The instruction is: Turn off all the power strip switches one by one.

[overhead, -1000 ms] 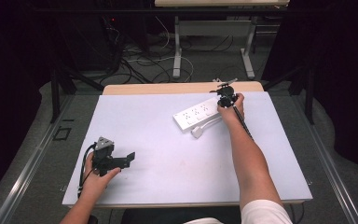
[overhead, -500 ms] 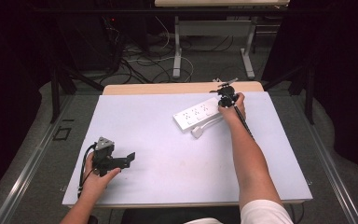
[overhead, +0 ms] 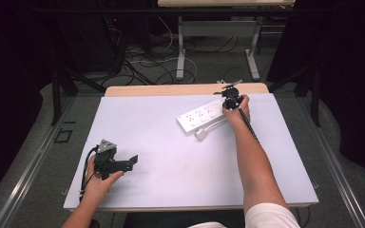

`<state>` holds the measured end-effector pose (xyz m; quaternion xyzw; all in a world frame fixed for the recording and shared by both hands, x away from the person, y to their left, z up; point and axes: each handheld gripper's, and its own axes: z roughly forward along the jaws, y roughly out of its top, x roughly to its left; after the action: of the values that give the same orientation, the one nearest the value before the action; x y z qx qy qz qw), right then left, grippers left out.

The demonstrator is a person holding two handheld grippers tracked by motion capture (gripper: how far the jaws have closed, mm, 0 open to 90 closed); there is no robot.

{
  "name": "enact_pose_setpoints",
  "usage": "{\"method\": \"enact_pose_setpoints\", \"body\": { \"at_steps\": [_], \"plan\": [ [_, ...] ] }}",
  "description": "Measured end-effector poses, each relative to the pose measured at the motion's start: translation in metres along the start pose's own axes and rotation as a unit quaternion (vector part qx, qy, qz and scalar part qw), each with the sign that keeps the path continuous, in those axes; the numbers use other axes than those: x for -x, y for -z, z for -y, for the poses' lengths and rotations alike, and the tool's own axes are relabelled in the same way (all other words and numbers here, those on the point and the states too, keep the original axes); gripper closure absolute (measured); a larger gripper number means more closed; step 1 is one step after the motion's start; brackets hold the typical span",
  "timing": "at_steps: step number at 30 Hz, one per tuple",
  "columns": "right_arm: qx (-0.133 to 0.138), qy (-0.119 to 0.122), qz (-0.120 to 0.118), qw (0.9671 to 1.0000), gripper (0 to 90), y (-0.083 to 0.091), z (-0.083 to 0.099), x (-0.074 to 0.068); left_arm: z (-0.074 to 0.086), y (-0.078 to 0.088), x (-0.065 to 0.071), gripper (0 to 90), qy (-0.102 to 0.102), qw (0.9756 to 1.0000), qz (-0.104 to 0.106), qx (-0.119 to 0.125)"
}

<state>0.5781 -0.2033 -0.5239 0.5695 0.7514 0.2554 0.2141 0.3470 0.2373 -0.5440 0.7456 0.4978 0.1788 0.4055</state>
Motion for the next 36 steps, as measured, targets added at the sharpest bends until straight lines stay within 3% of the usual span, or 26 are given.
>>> {"method": "enact_pose_setpoints", "body": {
  "at_steps": [12,19,36],
  "plan": [
    [0.007,0.006,0.019,0.9998,90.0,0.0,0.0,-0.004,0.0,0.001,-0.001,2.7,0.002,1.0,-0.002,-0.002],
    [0.007,-0.016,0.003,0.9998,90.0,0.003,0.0,-0.001,0.0,0.0,0.0,2.7,0.0,1.0,0.0,0.0],
    [-0.004,0.001,-0.011,0.9999,90.0,0.009,-0.001,-0.007,-0.001,0.0,0.0,2.7,-0.001,1.0,-0.001,-0.003]
  ]
}}
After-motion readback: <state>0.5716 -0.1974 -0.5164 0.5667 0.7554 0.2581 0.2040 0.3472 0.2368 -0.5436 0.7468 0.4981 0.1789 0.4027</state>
